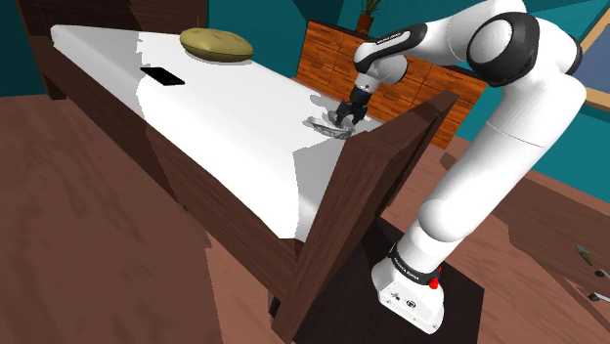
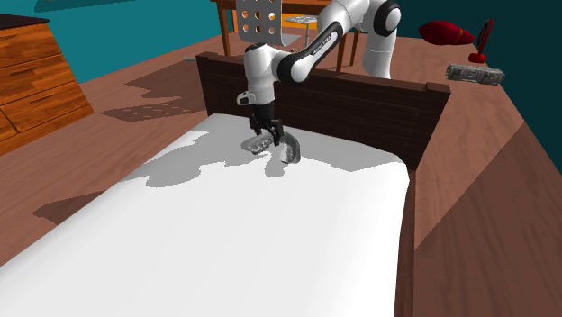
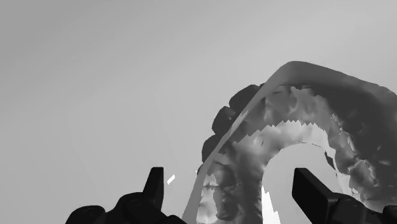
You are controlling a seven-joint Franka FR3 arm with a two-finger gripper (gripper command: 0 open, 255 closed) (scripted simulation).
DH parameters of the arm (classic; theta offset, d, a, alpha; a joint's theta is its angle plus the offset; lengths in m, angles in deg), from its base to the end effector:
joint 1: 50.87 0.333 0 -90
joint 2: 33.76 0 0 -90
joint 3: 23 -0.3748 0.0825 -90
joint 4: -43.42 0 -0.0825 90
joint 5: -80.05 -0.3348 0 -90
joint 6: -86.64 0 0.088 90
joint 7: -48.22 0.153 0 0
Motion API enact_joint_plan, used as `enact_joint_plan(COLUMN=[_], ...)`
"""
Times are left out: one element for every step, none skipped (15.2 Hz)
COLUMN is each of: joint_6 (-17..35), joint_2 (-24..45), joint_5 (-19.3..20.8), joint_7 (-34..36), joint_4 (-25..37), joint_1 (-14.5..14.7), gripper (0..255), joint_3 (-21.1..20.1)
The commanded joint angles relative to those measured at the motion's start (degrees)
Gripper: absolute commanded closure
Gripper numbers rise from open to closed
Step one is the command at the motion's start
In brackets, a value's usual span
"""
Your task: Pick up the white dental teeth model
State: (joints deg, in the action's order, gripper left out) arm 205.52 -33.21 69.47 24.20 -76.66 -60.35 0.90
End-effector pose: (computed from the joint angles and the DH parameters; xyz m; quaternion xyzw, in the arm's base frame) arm 0.4272 -0.2608 0.4535 -0.9887 0.1268 -0.0246 0.0756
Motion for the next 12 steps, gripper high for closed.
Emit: enact_joint_plan(joint_6=[0.95,0.95,0.91,0.91,0.91,0.91,0.86,0.86,0.88,0.92,0.88,0.95], joint_2=[0.35,0.35,0.17,0.12,0.12,0.10,0.08,0.12,0.06,0.09,0.06,0.35], joint_5=[-0.27,-0.27,-0.18,-0.16,-0.16,-0.15,-0.13,-0.15,-0.13,-0.15,-0.13,-0.27], joint_7=[-0.38,-0.38,-0.29,-0.27,-0.27,-0.28,-0.31,-0.31,-0.28,-0.25,-0.25,-0.38], joint_4=[-0.65,-0.65,-0.77,-0.81,-0.80,-0.81,-0.79,-0.76,-0.83,-0.84,-0.83,-0.65], joint_1=[-0.05,-0.05,-0.03,-0.03,-0.03,-0.04,-0.06,-0.05,-0.04,-0.02,-0.03,-0.05], gripper=[0,0,255,255,255,255,255,255,255,255,255,255], joint_3=[0.05,0.05,0.03,0.02,0.02,0.03,0.05,0.05,0.04,0.02,0.02,0.05])
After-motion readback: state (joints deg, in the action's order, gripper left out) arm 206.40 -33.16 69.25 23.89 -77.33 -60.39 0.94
